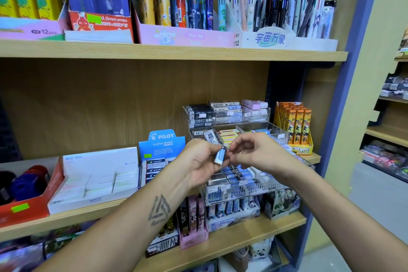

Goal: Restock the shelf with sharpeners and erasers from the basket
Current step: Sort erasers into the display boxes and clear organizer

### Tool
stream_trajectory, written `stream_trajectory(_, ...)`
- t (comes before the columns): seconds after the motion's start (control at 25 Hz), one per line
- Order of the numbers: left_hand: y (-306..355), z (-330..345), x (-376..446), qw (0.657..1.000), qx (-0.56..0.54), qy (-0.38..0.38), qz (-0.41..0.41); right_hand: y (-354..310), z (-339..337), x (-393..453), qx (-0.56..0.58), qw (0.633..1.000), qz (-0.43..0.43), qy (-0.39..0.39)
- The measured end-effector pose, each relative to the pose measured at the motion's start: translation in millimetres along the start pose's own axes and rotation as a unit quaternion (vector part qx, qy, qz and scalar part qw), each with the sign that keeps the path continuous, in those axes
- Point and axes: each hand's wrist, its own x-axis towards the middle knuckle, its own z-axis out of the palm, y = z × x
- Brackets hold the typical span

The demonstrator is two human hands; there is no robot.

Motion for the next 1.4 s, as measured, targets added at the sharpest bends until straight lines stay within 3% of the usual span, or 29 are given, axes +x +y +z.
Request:
stream_trajectory(0.08, 0.0, 7.1, 4.8, 0.999, -0.006, 0.018, 0.031, -3.2, 8.8, -1.8, -0.043, 0.999, 0.008, 0.008)
stream_trajectory(0.24, -6.6, 27.3, 6.0, 0.996, -0.001, 0.069, 0.065, 5.0, 15.2, 6.0, -0.108, 0.988, 0.046, 0.098)
stream_trajectory(0.44, -5.5, 25.1, -2.7, 0.996, 0.01, 0.063, 0.062, 9.5, -1.8, 6.9, -0.141, 0.987, 0.053, 0.058)
stream_trajectory(0.52, -3.9, 17.2, -0.9, 0.992, 0.077, 0.087, 0.056, 10.1, -18.5, 6.8, -0.273, 0.961, 0.034, 0.012)
stream_trajectory(0.6, -2.5, 12.6, -3.1, 0.989, 0.11, 0.082, 0.051, 12.8, -29.0, 8.5, -0.42, 0.906, 0.016, -0.047)
stream_trajectory(0.68, -2.9, 10.1, -6.5, 0.99, 0.115, 0.073, 0.041, 16.9, -29.7, 10.3, -0.478, 0.873, 0.015, -0.096)
stream_trajectory(0.96, -8.8, 1.7, -15.0, 0.984, 0.166, 0.037, 0.055, 18.5, -14.0, 23.2, -0.499, 0.856, 0.014, -0.132)
stream_trajectory(1.12, -5.0, -3.2, -15.5, 0.976, 0.2, 0.032, 0.073, 18.8, -14.9, 23.2, -0.459, 0.881, -0.005, -0.114)
stream_trajectory(1.24, 6.6, -1.5, -12.9, 0.952, 0.293, 0.029, 0.082, 9.9, -19.7, 22.4, -0.281, 0.957, -0.076, -0.018)
stream_trajectory(1.32, 20.1, 1.6, -7.9, 0.939, 0.335, 0.016, 0.083, 3.9, -21.8, 21.3, -0.238, 0.958, -0.159, -0.022)
stream_trajectory(1.4, 32.4, 6.6, -2.7, 0.942, 0.329, 0.004, 0.07, 5.1, -25.1, 25.7, -0.274, 0.939, -0.209, -0.006)
